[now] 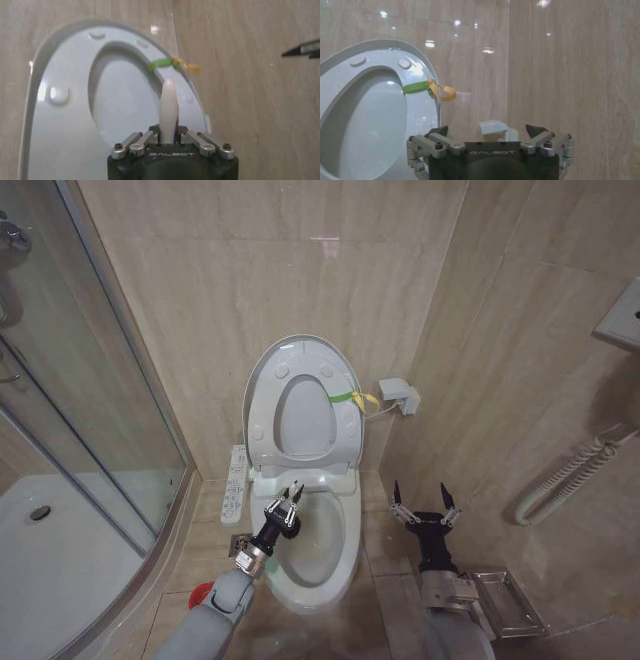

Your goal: Open the toilet lid, clean the toilet bowl with a toilet brush, close the toilet lid, and flush.

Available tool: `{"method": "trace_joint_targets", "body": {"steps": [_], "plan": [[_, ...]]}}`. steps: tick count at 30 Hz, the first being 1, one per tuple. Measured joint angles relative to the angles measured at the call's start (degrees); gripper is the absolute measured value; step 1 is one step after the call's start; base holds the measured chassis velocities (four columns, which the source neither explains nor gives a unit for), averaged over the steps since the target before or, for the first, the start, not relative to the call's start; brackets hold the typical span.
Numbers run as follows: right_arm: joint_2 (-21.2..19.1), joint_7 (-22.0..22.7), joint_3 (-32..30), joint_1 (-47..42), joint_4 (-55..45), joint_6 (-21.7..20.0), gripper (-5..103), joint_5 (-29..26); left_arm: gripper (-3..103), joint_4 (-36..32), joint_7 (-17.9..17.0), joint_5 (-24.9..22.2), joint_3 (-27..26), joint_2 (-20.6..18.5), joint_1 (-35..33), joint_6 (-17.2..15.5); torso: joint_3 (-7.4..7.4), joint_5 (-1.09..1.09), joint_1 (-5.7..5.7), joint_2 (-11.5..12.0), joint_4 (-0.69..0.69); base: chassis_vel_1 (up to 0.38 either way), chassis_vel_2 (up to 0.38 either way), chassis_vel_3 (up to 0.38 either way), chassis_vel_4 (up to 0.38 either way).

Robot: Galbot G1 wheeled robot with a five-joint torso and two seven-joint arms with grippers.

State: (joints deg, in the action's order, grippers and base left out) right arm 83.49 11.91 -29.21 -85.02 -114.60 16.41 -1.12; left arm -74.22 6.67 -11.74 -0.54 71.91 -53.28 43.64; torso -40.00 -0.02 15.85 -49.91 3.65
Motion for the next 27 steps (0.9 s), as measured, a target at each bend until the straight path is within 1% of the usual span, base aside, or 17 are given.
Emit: {"method": "trace_joint_targets", "body": {"steps": [1,6,7,11,12,16,17,21,23,26,27], "plan": [[0.0,0.0,0.0,0.0,0.0,0.0,100,0.0,20,0.0,0.0,0.0,0.0,0.0,0.0,0.0,0.0,0.0,0.0,0.0,0.0,0.0,0.0,0.0,0.0],[0.0,-0.01,0.0,0.0,0.0,0.0,100,0.0,20,-6.42,-1.58,2.29,-2.87,-1.26,-3.15,-0.35,0.0,0.0,0.0,0.0,-0.01,0.0,0.0,0.0,0.0],[0.0,-0.01,0.0,0.0,0.0,0.0,100,0.0,20,-6.42,-1.58,2.29,-2.87,-1.26,-3.15,-0.35,0.0,0.0,0.0,0.0,-0.01,0.0,0.0,0.0,0.0],[0.0,0.0,0.0,0.0,0.0,0.0,100,0.0,20,-13.28,-4.04,2.27,-4.53,-2.29,-7.16,-1.85,0.0,0.0,0.0,0.0,0.0,0.0,0.0,0.0,0.0],[0.0,0.0,0.0,0.0,0.0,0.0,100,0.0,20,-13.28,-4.04,2.27,-4.53,-2.29,-7.16,-1.85,0.0,0.0,0.0,0.0,0.0,0.0,0.0,0.0,0.0],[0.0,-0.01,0.0,0.0,0.0,0.0,100,0.0,20,-21.32,-5.92,1.81,-6.27,-3.06,-13.14,-3.88,0.0,-0.01,0.0,0.0,-0.01,0.0,0.0,0.0,0.0],[0.0,-0.01,0.0,0.0,0.0,0.0,100,0.0,20,-21.32,-5.92,1.81,-6.27,-3.06,-13.14,-3.88,0.0,-0.01,0.0,0.0,-0.01,0.0,0.0,0.0,0.0],[0.0,-0.01,0.0,0.0,0.0,0.0,100,0.0,20,-27.64,-7.81,1.9,-8.66,-3.71,-18.61,-4.95,0.01,-0.01,0.0,0.0,-0.01,0.0,0.0,0.0,0.0],[0.0,-0.01,0.0,0.0,0.0,0.0,100,0.0,20,-28.86,-8.18,1.9,-9.55,-3.8,-19.87,-5.06,0.01,-0.01,0.0,0.0,-0.01,0.0,0.0,0.0,0.0],[0.0,0.0,0.0,0.0,0.0,0.0,100,0.0,20,-32.66,-9.44,2.33,-13.24,-3.6,-23.45,-5.65,0.01,0.0,0.0,0.0,-0.01,0.0,0.0,0.0,0.0],[0.0,0.0,0.0,0.0,0.0,0.0,100,0.0,20,-32.66,-9.44,2.33,-13.24,-3.6,-23.45,-5.65,0.01,0.0,0.0,0.0,-0.01,0.0,0.0,0.0,0.0]]}}
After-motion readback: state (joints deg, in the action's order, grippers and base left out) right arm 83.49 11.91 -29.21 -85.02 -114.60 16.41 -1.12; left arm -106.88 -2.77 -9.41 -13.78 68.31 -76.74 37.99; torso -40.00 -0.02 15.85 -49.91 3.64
